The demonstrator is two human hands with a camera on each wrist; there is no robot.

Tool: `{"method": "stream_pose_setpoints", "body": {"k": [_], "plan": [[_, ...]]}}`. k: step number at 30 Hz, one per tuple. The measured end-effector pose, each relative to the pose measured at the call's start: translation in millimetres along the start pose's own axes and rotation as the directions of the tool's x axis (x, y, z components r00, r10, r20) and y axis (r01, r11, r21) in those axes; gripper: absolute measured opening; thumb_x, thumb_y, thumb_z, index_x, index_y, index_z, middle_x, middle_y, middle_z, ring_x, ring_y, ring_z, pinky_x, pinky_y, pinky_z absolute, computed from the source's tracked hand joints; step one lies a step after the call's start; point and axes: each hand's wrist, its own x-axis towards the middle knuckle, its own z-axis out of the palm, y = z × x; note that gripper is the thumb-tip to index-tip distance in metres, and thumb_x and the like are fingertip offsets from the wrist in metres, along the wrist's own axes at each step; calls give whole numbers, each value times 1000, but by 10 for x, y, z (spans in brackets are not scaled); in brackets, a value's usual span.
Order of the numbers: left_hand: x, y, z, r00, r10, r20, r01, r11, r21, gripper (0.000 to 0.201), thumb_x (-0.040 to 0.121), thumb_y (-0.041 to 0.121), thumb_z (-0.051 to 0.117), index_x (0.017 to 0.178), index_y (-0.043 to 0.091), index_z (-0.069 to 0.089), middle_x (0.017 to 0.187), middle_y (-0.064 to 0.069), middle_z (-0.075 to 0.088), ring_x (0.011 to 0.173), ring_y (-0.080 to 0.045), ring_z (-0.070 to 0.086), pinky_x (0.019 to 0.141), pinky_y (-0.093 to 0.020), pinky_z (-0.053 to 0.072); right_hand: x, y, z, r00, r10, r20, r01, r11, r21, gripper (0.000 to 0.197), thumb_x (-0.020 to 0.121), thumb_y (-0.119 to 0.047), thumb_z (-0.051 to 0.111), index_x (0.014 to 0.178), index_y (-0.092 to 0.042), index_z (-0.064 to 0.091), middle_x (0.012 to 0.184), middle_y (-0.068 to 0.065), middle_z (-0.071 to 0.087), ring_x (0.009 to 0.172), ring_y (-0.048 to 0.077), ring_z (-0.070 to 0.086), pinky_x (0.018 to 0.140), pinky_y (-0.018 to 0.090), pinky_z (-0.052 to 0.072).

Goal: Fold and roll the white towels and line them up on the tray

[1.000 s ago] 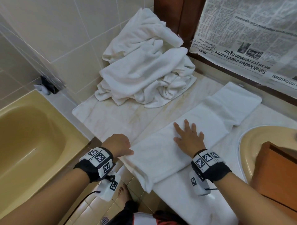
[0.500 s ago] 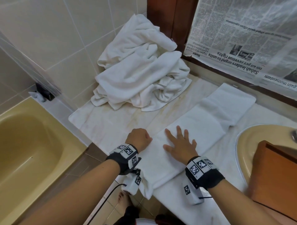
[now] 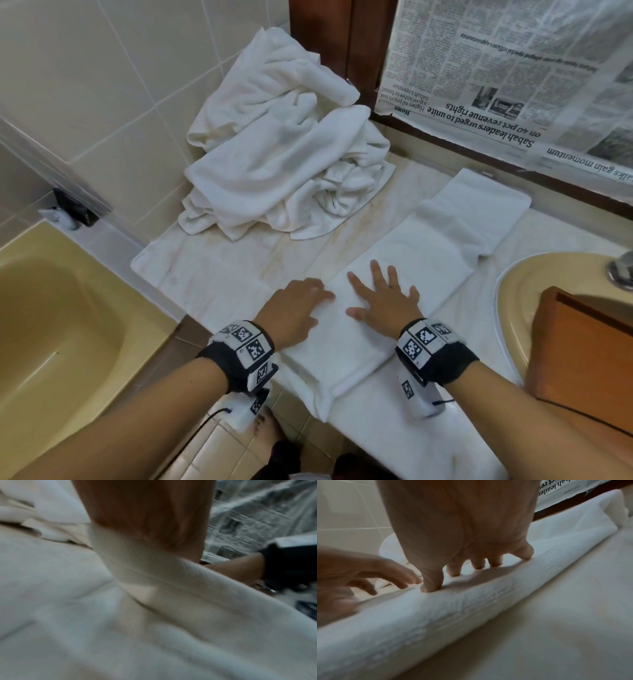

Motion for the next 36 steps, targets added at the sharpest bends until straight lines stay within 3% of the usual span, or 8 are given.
{"method": "stream_pose_setpoints", "body": {"k": [2, 5, 11, 15, 19, 22, 27, 36], "plan": [[-75, -49, 22, 980, 149, 131, -165, 979, 121, 55, 99, 31, 48, 150, 33, 28, 162, 6, 8, 147, -19, 13, 110, -35, 28, 64, 62, -73, 1000, 8, -2, -8, 1000, -13, 70, 93, -65, 32, 147, -51, -11, 157, -5, -29, 146, 28, -21, 113, 63, 4], [-154, -213, 26, 958, 147, 245, -205, 950, 234, 62, 98, 49, 20, 155, 31, 4, 159, 11, -20, 149, -15, -7, 113, -35, 23, 173, 157, -184, 1000, 19, -6, -19, 1000, -16, 70, 94, -64, 34, 146, -53, -10, 157, -6, -27, 146, 26, -19, 113, 63, 5], [-268, -532, 49, 959, 155, 238, -230, 915, 331, 72, 85, 64, -13, 150, 33, -16, 155, 14, -27, 147, -18, -18, 115, -37, 12, 321, 239, -343, 999, 37, -24, -37, 999, -22, 68, 95, -61, 37, 146, -54, -8, 158, -7, -24, 147, 26, -17, 113, 62, 7], [-293, -531, 43, 961, 146, 236, -216, 927, 307, 70, 84, 63, -10, 148, 34, -20, 153, 16, -31, 144, -15, -24, 116, -38, 6, 235, 53, -225, 980, 139, -144, -128, 988, 85, 59, 100, -46, 36, 151, -43, 6, 162, -1, -10, 148, 27, -7, 114, 57, 10], [-293, -510, 83, 963, 111, 245, -186, 932, 310, 62, 100, 53, 10, 149, 33, -21, 149, 18, -37, 140, -9, -29, 117, -39, 2, -160, -296, 146, 819, 167, -548, 109, 894, 434, 37, 96, -21, 51, 131, -10, 57, 131, 12, 57, 123, 28, 49, 103, 34, 36], [-275, -523, 119, 964, 120, 239, -191, 934, 300, 65, 94, 57, 2, 150, 32, -19, 148, 20, -39, 139, -9, -31, 117, -40, 1, -503, -457, 312, 650, 174, -740, 281, 849, 447, 17, 87, -18, 57, 83, -10, 72, 79, 3, 68, 82, 25, 58, 71, 16, 34], [-275, -550, 161, 967, 133, 215, -192, 941, 279, 75, 83, 62, -12, 151, 32, -17, 153, 16, -32, 145, -14, -24, 117, -41, 3, -762, -465, 323, 925, 203, -323, 63, 754, 654, 21, 82, -30, 71, 68, -17, 61, 68, -5, 61, 67, 10, 55, 60, 20, 40], [-270, -572, 177, 965, 171, 198, -217, 947, 238, 79, 79, 61, -14, 152, 30, -16, 150, 16, -35, 141, -12, -28, 117, -43, 2, -952, -665, 528, 948, 276, -159, -31, 577, 816, 19, 74, -12, 75, 86, -24, 66, 84, -2, 65, 74, 11, 59, 64, 13, 44]]}}
